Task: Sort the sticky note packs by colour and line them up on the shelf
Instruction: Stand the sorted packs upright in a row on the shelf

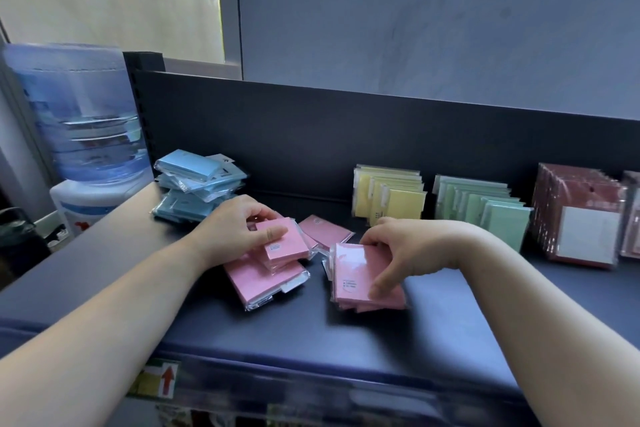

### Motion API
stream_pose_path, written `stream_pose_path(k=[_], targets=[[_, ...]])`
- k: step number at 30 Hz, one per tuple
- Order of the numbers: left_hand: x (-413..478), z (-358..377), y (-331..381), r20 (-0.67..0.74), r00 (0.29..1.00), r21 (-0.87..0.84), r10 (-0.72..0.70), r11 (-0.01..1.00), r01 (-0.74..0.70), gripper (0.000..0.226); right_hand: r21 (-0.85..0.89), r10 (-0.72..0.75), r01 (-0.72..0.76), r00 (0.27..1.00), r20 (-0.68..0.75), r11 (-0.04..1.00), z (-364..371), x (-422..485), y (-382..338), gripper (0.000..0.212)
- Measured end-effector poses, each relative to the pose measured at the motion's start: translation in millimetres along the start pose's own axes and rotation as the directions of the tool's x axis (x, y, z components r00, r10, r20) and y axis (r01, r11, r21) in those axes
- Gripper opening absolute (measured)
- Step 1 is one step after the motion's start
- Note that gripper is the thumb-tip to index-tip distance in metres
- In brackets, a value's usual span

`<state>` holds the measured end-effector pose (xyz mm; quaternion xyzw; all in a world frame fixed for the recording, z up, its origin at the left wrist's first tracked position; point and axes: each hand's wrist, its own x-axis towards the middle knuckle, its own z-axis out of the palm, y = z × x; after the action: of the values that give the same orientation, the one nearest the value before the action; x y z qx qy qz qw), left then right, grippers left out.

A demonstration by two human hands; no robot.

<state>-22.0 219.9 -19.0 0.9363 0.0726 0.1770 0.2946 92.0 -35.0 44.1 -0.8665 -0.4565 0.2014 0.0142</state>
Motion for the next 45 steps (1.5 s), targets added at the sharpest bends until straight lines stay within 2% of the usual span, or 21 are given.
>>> stream_pose_path(k=[3,6,8,11,14,16,18,20,21,22,24,26,27,29,31,32,34,37,39,45], targets=[[-1,0,1,0.000,1.000,-0.006,-0.015,1.000,0.015,0.036,0.122,0.038,-0.032,0.998,-0.046,0.992,1,3,7,0.044],[0,0,0,0.000,0.999,0.007,-0.040,0.999,0.040,0.032,0.411,0.038,0.031,0.986,-0.159,0.911,-1,9,18,0.028],[0,0,-1,-0.002,0.998,0.010,-0.055,0.998,0.055,0.034,0.636,0.105,0.089,0.960,-0.261,0.767,-2,16,21,0.022],[1,1,-4,-0.001,0.998,0.007,-0.067,0.998,0.067,0.035,0.828,0.274,0.142,0.902,-0.334,0.542,-3,30,16,0.013],[1,0,-4,0.002,0.997,0.004,-0.072,0.997,0.072,0.033,0.933,0.366,0.178,0.884,-0.291,0.312,0,44,1,0.009],[1,-1,-4,0.011,0.998,0.005,-0.070,0.998,0.070,0.027,0.959,0.383,0.130,0.897,-0.223,0.253,6,52,-7,0.006],[0,-1,-4,0.012,0.998,0.003,-0.069,0.998,0.069,0.023,0.926,0.380,0.030,0.907,-0.183,0.375,13,56,-9,0.009],[1,-1,-4,0.012,0.997,0.011,-0.070,0.997,0.070,0.022,0.816,0.383,-0.037,0.895,-0.230,0.577,14,56,-4,0.012],[1,-1,-4,0.011,0.997,0.014,-0.073,0.997,0.073,0.023,0.767,0.381,-0.033,0.881,-0.280,0.641,11,55,-1,0.013],[1,-1,-3,0.011,0.997,0.017,-0.074,0.997,0.073,0.024,0.745,0.369,0.006,0.866,-0.338,0.667,8,51,3,0.013],[1,-1,-2,0.008,0.998,0.013,-0.063,0.998,0.063,0.023,0.779,0.299,0.160,0.861,-0.410,0.607,-2,41,10,0.013],[1,-1,-2,0.003,0.999,0.001,-0.046,0.999,0.046,0.018,0.821,0.181,0.249,0.904,-0.387,0.513,-10,29,17,0.010],[1,-1,-2,0.002,0.999,0.001,-0.042,0.999,0.042,0.017,0.822,0.125,0.230,0.932,-0.340,0.521,-12,24,21,0.009],[1,-1,-1,0.002,0.999,0.001,-0.040,0.999,0.040,0.016,0.750,0.036,0.124,0.980,-0.193,0.649,-11,20,26,0.014],[0,-1,0,-0.003,0.999,-0.013,-0.041,0.999,0.041,0.016,0.568,0.010,0.035,0.997,-0.075,0.822,-5,21,23,0.017],[0,-1,1,-0.009,0.999,-0.017,-0.034,0.999,0.034,0.017,0.486,0.027,0.006,0.998,-0.061,0.874,0,22,21,0.018],[-2,-2,4,-0.028,0.999,-0.018,-0.016,1.000,0.016,0.019,0.381,0.069,-0.017,0.990,-0.123,0.924,7,27,16,0.020],[-4,-3,6,-0.065,0.998,-0.050,-0.013,0.999,0.009,0.022,0.255,0.059,0.027,0.944,-0.324,0.967,5,27,5,0.020],[-5,-3,8,-0.101,0.995,-0.105,-0.006,0.995,-0.004,0.024,0.277,0.049,0.085,0.896,-0.441,0.957,1,26,-8,0.022],[-6,-3,12,-0.188,0.981,-0.286,0.037,0.954,-0.091,0.021,0.548,-0.014,0.234,0.927,-0.375,0.803,16,47,-58,0.058]])
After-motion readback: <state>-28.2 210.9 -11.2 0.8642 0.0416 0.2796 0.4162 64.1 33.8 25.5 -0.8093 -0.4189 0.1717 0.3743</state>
